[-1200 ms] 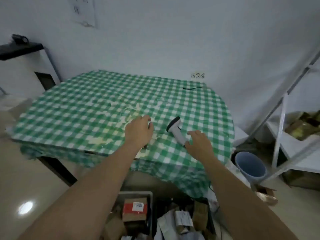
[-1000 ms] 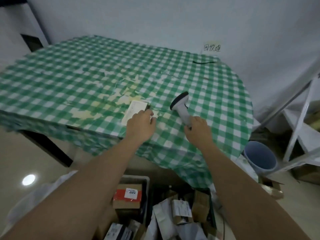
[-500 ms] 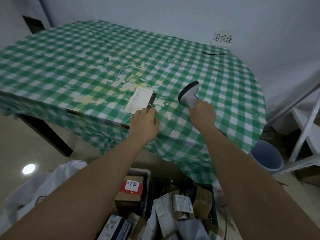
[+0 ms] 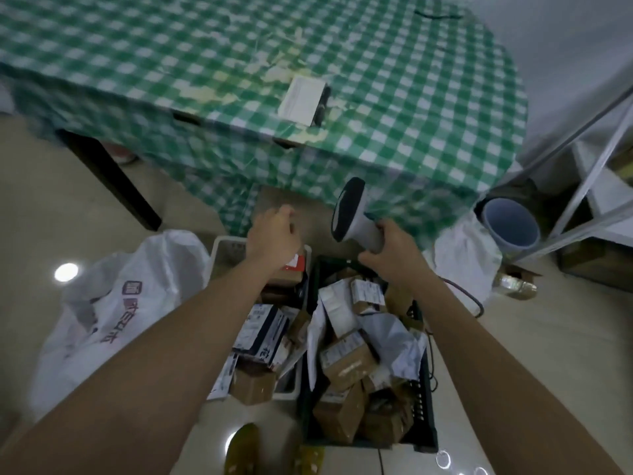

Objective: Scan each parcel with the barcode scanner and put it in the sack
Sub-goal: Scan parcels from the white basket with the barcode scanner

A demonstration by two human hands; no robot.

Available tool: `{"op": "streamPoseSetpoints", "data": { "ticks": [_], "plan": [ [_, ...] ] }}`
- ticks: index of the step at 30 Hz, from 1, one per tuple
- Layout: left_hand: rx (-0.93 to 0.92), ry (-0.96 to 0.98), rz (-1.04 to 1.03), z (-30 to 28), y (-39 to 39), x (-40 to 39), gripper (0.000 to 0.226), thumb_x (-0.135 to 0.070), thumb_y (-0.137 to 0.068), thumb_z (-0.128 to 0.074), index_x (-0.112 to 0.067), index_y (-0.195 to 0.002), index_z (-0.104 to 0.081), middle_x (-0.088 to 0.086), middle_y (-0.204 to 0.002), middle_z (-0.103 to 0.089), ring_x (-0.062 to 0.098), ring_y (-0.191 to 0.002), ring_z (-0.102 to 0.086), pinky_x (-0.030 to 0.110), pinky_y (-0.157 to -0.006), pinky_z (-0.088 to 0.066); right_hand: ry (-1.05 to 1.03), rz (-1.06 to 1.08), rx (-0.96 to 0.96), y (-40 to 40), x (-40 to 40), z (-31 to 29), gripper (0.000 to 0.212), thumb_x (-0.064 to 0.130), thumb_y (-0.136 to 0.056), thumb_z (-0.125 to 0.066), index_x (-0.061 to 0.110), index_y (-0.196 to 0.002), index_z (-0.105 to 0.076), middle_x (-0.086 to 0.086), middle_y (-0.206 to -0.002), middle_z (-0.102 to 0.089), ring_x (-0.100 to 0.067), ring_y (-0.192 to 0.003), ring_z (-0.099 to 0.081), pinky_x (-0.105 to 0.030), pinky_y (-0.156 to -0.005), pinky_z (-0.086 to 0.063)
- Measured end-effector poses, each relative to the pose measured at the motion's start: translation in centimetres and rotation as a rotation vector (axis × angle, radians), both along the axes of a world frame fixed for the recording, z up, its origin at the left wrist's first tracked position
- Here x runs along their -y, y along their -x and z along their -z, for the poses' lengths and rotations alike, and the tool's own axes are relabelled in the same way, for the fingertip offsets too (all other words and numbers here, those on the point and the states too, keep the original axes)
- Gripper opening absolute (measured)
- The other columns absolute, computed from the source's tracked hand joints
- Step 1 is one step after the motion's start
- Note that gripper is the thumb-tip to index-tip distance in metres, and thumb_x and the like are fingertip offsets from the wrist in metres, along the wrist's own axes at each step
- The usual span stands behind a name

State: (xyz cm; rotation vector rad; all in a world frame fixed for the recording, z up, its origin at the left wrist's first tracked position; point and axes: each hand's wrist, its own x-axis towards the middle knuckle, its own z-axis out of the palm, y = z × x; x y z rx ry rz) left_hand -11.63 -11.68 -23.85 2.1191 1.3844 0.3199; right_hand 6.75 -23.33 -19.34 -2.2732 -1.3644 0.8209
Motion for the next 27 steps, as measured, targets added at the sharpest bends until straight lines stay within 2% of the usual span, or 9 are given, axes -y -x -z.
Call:
{"op": "streamPoseSetpoints", "data": {
  "ticks": [2,5,10,13,15,18,20,24,27],
  "plan": [
    [-0.022,0.039,-0.036,4.2,2.6,1.5,0.031,-0.017,-0.093,-0.047,-0.009,-0.121,-0.058,0.016,-0.118,-0.058,0.035,-0.109,-0.054,0.047,-0.089,-0.047,0.051,0.006,-0.045,2.6,1.1,5.0,0.057,0.024,-0.085,-0.068,0.007,-0.131,-0.039,-0.011,-0.115,-0.056,-0.024,-0.089,-0.056,-0.036,-0.071,-0.051],
    [-0.038,0.045,-0.056,11.2,5.8,3.1,0.023,-0.017,-0.091,-0.045,-0.009,-0.106,-0.061,0.017,-0.102,-0.062,0.037,-0.098,-0.058,0.048,-0.082,-0.05,0.081,0.013,-0.041,5.8,1.9,13.3,0.049,0.031,-0.088,-0.065,0.008,-0.125,-0.042,-0.012,-0.107,-0.06,-0.022,-0.079,-0.055,-0.034,-0.064,-0.045],
    [-0.067,-0.071,-0.088,22.4,10.0,5.2,0.03,-0.018,-0.089,-0.045,-0.008,-0.108,-0.064,0.02,-0.106,-0.062,0.039,-0.103,-0.055,0.041,-0.088,-0.043,0.0,0.003,-0.044,9.9,2.7,25.1,0.043,0.038,-0.086,-0.065,0.014,-0.113,-0.044,-0.001,-0.089,-0.057,-0.023,-0.078,-0.057,-0.032,-0.062,-0.043],
    [0.038,0.021,-0.126,27.1,11.8,7.0,0.027,-0.019,-0.095,-0.048,-0.005,-0.116,-0.059,0.022,-0.115,-0.058,0.039,-0.11,-0.052,0.044,-0.091,-0.045,-0.014,-0.051,0.006,11.6,3.1,29.3,0.033,0.04,-0.086,-0.064,0.016,-0.099,-0.045,0.005,-0.076,-0.051,-0.019,-0.069,-0.052,-0.03,-0.054,-0.036],
    [-0.007,0.082,-0.153,28.7,12.7,8.5,0.04,-0.036,-0.099,-0.044,-0.01,-0.127,-0.053,0.018,-0.13,-0.052,0.037,-0.121,-0.047,0.044,-0.098,-0.04,-0.037,-0.07,0.05,12.4,3.4,30.8,0.036,0.041,-0.085,-0.064,0.011,-0.098,-0.048,0.002,-0.075,-0.052,-0.021,-0.07,-0.052,-0.032,-0.056,-0.038],
    [-0.266,0.177,-0.155,28.5,14.2,11.2,0.072,-0.066,-0.094,-0.027,-0.014,-0.142,-0.035,0.015,-0.148,-0.033,0.035,-0.136,-0.03,0.048,-0.11,-0.026,-0.122,-0.049,0.048,13.7,5.2,31.1,0.036,0.04,-0.084,-0.064,0.01,-0.097,-0.049,0.0,-0.077,-0.055,-0.023,-0.072,-0.054,-0.033,-0.058,-0.039],
    [-0.35,0.216,-0.146,28.1,15.0,12.5,0.083,-0.074,-0.089,-0.021,-0.015,-0.146,-0.027,0.017,-0.152,-0.025,0.035,-0.14,-0.022,0.051,-0.114,-0.016,-0.16,-0.029,0.054,14.5,6.8,30.4,0.031,0.039,-0.084,-0.063,0.014,-0.092,-0.046,0.004,-0.073,-0.052,-0.023,-0.072,-0.054,-0.033,-0.057,-0.038],
    [-0.34,0.209,-0.137,27.9,15.8,14.5,0.09,-0.079,-0.085,-0.025,-0.015,-0.149,-0.021,0.017,-0.153,-0.025,0.035,-0.142,-0.02,0.049,-0.115,-0.014,-0.173,0.023,0.04,15.5,10.6,29.4,0.032,0.041,-0.082,-0.065,0.017,-0.096,-0.049,0.007,-0.075,-0.051,-0.021,-0.076,-0.054,-0.034,-0.066,-0.042],
    [-0.251,0.269,-0.133,28.6,15.6,14.5,0.099,-0.083,-0.08,-0.031,-0.016,-0.151,-0.018,0.017,-0.153,-0.024,0.037,-0.141,-0.021,0.052,-0.114,-0.017,-0.163,0.082,-0.054,15.5,11.9,29.2,0.03,0.038,-0.081,-0.066,0.016,-0.097,-0.053,0.005,-0.078,-0.055,-0.02,-0.077,-0.056,-0.032,-0.065,-0.042]
  ]
}}
